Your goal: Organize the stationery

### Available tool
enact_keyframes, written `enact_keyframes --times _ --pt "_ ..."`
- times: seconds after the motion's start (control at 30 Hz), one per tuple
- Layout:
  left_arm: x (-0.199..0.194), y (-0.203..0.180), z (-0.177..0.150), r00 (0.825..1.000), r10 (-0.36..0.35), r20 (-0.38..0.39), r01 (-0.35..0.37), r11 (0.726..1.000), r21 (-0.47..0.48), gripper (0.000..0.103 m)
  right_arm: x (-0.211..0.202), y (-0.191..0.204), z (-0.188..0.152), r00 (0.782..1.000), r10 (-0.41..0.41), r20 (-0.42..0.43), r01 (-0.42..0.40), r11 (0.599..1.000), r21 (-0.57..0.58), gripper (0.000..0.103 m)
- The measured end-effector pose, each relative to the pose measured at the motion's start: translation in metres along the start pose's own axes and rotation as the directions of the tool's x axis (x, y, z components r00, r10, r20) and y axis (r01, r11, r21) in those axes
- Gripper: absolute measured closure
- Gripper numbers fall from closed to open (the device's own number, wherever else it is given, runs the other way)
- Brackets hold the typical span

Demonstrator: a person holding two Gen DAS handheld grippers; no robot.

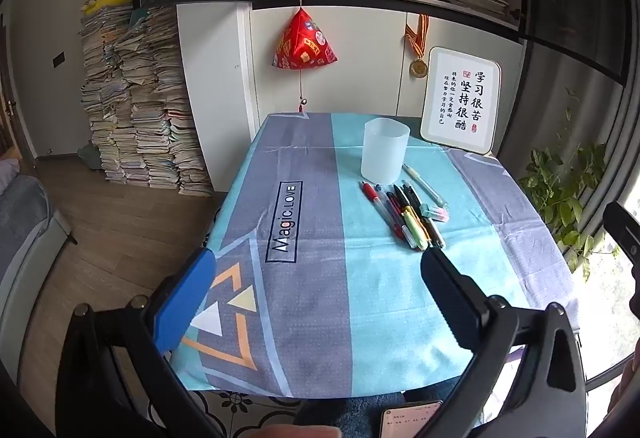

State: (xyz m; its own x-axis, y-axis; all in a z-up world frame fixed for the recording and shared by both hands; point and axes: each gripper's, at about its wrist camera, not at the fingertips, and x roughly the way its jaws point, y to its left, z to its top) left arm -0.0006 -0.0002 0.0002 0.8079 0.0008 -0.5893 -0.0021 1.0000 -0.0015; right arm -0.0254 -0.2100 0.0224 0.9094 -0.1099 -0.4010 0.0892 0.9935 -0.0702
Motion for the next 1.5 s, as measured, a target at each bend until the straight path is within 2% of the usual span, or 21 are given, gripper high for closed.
enact_keyframes --times 0.3,0.33,0.47,0.7,0.9,1.23,1.5 --pt "-0.002 0.000 0.006 0.999 -0.051 -0.012 0.051 0.999 -0.012 0.002 -0.004 0.005 0.000 1.000 0.011 0.004 -0.011 1.000 0.002 0.000" --pt "-0.002 0.004 0.006 0.998 -0.058 -0.014 0.057 0.998 -0.019 0.002 -0.006 0.011 0.004 1.000 0.002 0.004 -0.002 1.000 -0.024 0.000" --pt "-0.003 0.000 0.001 0.999 -0.025 0.022 0.025 1.000 -0.010 0.002 -0.004 0.007 0.003 1.000 0.000 0.004 0.000 1.000 -0.014 0.000" --pt "-0.002 -0.001 -0.001 1.000 0.001 0.024 -0.001 1.000 0.000 0.002 0.000 0.004 0.000 0.999 0.037 -0.004 -0.037 0.999 -0.030 0.000" --pt "0.002 -0.002 -0.002 1.000 0.010 0.017 -0.010 1.000 0.011 0.002 0.002 0.009 -0.004 0.999 0.038 -0.004 -0.038 0.998 -0.047 0.000" --pt "0.012 0.000 -0.004 1.000 -0.008 -0.010 0.008 1.000 -0.006 0.001 0.011 0.007 -0.010 0.998 0.060 -0.021 -0.060 0.998 -0.010 0.000" --pt "0.017 -0.003 -0.006 1.000 0.002 -0.010 -0.002 1.000 0.019 0.001 0.019 0.009 -0.012 0.998 0.046 -0.035 -0.047 0.999 -0.026 0.000"
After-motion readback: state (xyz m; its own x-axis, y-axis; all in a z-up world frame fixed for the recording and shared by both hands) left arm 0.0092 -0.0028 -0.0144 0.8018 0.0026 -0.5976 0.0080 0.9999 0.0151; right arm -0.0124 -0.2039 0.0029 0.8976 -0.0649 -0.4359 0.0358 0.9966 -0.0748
